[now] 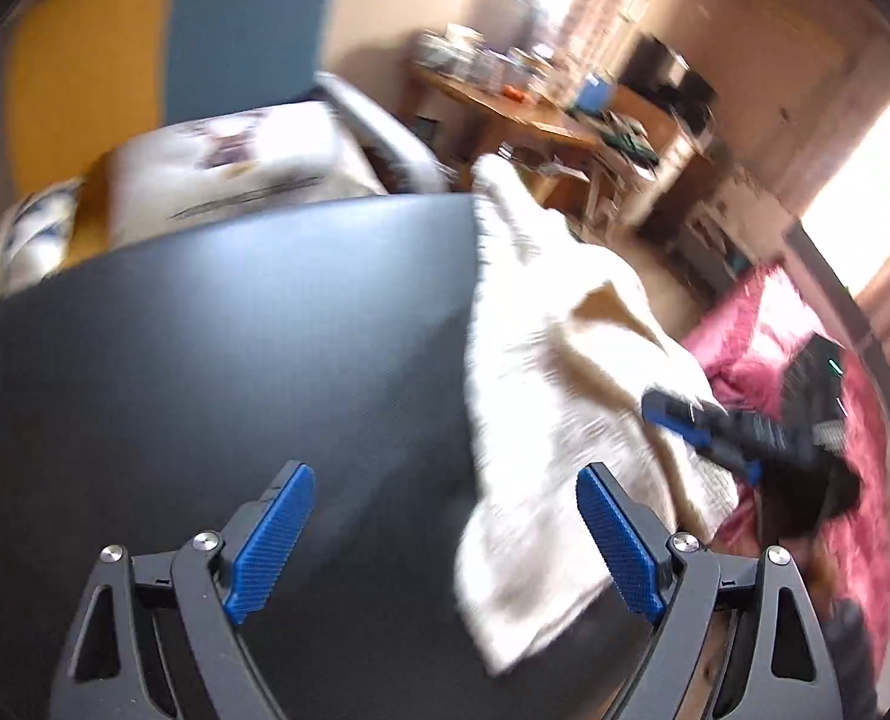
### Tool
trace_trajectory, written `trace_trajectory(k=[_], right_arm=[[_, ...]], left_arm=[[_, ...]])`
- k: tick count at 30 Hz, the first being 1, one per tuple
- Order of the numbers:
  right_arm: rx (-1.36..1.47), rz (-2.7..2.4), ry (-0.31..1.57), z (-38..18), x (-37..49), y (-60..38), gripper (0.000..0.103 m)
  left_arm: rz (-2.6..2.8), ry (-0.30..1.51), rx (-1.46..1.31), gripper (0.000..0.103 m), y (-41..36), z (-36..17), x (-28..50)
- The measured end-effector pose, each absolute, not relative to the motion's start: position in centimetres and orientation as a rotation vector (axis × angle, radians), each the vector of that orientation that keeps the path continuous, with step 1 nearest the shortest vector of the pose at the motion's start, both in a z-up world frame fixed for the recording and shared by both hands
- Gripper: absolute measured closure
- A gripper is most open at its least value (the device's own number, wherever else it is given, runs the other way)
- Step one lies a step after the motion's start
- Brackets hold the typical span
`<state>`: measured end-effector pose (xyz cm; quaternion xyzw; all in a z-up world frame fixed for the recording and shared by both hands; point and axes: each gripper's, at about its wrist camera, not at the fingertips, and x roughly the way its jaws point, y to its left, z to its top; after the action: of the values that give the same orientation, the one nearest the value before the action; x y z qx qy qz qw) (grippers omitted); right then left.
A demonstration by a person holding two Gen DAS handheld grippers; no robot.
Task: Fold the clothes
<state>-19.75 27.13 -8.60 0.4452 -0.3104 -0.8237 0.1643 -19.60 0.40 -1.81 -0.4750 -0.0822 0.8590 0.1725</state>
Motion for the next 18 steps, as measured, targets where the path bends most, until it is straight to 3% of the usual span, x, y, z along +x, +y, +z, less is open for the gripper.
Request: trace_trajectory(k=[4,6,8,17,18], right_arm=[[1.309,-2.369,-0.832,-9.1,-16.5,29.0,0.074],[1.317,-2.373,-0.807,-9.5,-15.5,29.2,0.074],[1.314,-2.373,-0.799,-9.9,-14.9,29.3,0.074],[1.262,-2.376,-0.853,-10.8,-13.7,29.2,0.074],[1.256,-2.382,-0.85,-10.7,-13.6,29.1,0.074]], left_arm=[[2.404,-0.044,-1.355,0.015,7.5,-2.4,-25.3],[2.377,0.036,-1.383,0.039,10.7,-3.9,-28.0],[2.348,0.134,-1.413,0.054,12.8,-5.1,-29.9],[2.259,0.196,-1.498,0.056,16.2,-9.7,-35.4],[2.248,0.172,-1.494,0.062,16.2,-9.8,-35.6]])
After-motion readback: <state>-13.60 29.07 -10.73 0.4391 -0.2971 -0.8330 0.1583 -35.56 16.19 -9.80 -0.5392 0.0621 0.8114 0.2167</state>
